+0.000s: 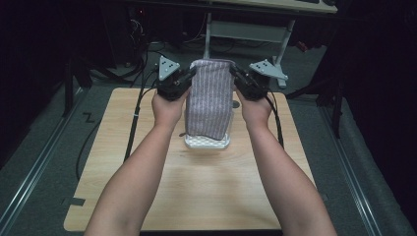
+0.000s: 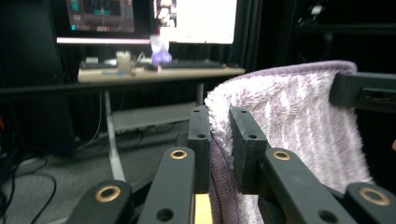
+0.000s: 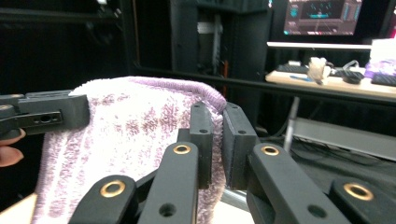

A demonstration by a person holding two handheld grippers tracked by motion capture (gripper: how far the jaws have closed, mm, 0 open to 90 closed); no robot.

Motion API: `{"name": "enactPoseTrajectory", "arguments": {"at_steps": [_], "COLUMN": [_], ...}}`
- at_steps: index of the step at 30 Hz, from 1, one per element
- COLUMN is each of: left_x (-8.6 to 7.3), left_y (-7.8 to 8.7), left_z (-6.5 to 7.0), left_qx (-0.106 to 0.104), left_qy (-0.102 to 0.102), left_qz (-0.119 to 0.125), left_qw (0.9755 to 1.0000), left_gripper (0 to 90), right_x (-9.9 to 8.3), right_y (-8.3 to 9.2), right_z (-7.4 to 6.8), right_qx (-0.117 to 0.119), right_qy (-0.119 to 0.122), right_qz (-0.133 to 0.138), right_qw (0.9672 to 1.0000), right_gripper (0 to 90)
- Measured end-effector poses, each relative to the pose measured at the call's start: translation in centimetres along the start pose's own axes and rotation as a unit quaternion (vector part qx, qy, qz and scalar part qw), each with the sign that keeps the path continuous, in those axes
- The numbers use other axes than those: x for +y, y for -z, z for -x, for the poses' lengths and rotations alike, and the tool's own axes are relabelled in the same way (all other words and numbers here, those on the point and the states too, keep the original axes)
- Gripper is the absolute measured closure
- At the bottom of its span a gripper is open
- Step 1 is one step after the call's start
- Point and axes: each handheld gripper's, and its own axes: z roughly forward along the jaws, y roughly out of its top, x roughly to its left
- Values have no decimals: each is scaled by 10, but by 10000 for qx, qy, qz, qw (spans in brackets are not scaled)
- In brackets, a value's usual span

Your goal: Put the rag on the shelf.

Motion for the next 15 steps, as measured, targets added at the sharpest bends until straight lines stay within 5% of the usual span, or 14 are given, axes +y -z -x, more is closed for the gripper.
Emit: {"name": "enactPoseTrajectory", "arguments": {"at_steps": [8, 12, 15], "left_x": [-19, -31, -35], "left_y": [-26, -34, -35], "left_z": [-13, -18, -18], "left_qx": [143, 164, 200], "left_qy": [140, 231, 318], "left_qz": [-521, -949, -949], "left_qw": [9984, 9951, 9948], "left_gripper": [789, 778, 736], "right_x": [-15, -25, -31], "right_y": [-29, -40, -45], "right_z": [12, 15, 15], "right_qx": [-73, -47, -44], "right_qy": [121, 168, 121], "right_qz": [-582, -945, -1101], "right_qw": [9982, 9954, 9938], "right_gripper": [843, 840, 826]}}
